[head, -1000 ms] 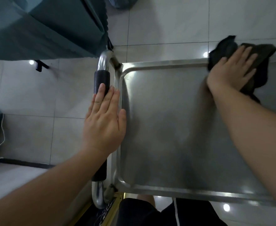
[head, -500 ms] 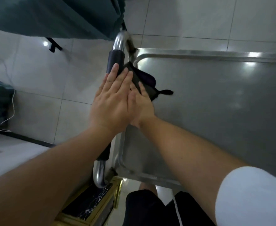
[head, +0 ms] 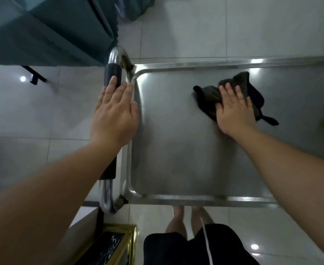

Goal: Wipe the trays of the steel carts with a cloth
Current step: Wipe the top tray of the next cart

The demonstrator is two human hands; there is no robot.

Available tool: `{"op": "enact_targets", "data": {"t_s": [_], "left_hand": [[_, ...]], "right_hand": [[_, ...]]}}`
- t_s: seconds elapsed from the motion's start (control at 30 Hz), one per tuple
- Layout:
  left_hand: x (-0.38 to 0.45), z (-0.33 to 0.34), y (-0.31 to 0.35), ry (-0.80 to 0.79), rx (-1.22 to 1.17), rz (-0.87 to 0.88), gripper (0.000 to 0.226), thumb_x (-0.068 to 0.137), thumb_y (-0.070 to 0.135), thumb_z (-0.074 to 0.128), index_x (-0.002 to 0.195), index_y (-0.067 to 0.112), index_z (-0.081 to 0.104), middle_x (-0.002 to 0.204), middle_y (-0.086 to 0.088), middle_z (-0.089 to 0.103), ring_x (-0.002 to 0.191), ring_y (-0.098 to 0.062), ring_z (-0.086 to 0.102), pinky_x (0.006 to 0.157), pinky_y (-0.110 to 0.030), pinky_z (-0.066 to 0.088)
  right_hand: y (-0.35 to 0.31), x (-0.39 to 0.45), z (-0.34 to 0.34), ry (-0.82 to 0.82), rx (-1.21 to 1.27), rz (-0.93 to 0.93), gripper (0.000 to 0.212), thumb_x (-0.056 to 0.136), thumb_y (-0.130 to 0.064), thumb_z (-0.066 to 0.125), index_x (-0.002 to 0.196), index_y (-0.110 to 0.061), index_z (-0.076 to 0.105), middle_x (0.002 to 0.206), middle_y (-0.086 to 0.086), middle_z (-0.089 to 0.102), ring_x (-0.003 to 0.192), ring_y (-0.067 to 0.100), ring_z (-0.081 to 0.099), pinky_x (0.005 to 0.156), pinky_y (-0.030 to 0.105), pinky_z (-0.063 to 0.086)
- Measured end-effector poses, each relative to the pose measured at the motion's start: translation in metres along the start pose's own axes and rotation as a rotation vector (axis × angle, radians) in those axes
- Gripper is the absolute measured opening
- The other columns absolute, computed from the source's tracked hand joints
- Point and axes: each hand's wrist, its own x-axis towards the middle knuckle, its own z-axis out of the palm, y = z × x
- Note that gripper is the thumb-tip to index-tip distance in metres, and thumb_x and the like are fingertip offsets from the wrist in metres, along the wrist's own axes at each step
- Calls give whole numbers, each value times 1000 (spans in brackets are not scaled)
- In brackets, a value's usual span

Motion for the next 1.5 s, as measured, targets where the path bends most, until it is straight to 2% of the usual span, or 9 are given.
{"op": "enact_targets", "data": {"t_s": [0.23,0.43,0.67,0.77,0.83,0.93,1.1,1.2,1.5], "left_hand": [[0,-1,3,-13,54,28,62,112,48,15,168,23,21,176,0,16,163,-13,-4,131,-38,-2],[-1,-1,1,-5,93,77,62,111,51,17,167,25,21,176,-1,16,163,-16,-3,130,-41,-1],[-6,2,-3,34,210,284,49,107,26,49,155,21,40,163,-9,39,159,-30,24,126,-57,18],[-8,3,4,-63,419,460,56,99,21,62,152,13,46,156,-16,47,150,-36,38,119,-59,29],[-11,10,22,-205,534,497,63,100,28,60,159,14,40,164,-15,39,154,-34,33,123,-55,25],[-22,34,74,-349,364,327,63,106,39,49,163,20,33,170,-9,32,156,-30,29,123,-51,26],[-45,85,181,-404,71,202,61,107,43,43,163,23,32,171,-5,30,156,-28,30,125,-47,26],[-46,105,221,-362,16,175,60,108,43,41,163,22,31,171,-4,29,157,-27,27,125,-48,24],[-27,159,268,-142,-90,-199,65,108,41,36,167,19,19,177,-5,12,163,-23,6,130,-47,10]], "right_hand": [[17,-96,39,72,25,-21,65,105,-54,21,167,-34,12,174,-15,4,161,14,0,128,46,0],[61,-227,77,105,-39,-183,63,107,-50,28,167,-32,19,174,-10,17,161,17,9,128,53,15],[68,-245,69,78,-61,-151,64,104,-49,35,164,-30,30,172,-10,21,161,17,14,127,54,19],[68,-245,69,70,-43,-139,66,101,-49,37,165,-33,28,173,-12,19,161,15,11,128,53,16],[70,-242,68,87,-47,-162,68,99,-50,40,164,-31,30,172,-11,23,161,16,13,128,53,17],[80,-236,68,88,-41,-230,70,100,-53,40,165,-32,24,174,-11,17,161,15,8,128,52,17],[111,-229,68,99,0,-246,69,103,-53,37,166,-36,17,174,-14,10,161,11,1,129,51,14],[158,-225,58,128,3,-212,70,102,-51,41,166,-36,19,174,-14,12,161,11,3,129,51,15],[361,-217,-1,98,-42,-80,66,102,-52,35,165,-36,21,174,-11,17,161,14,7,129,51,14]]}}
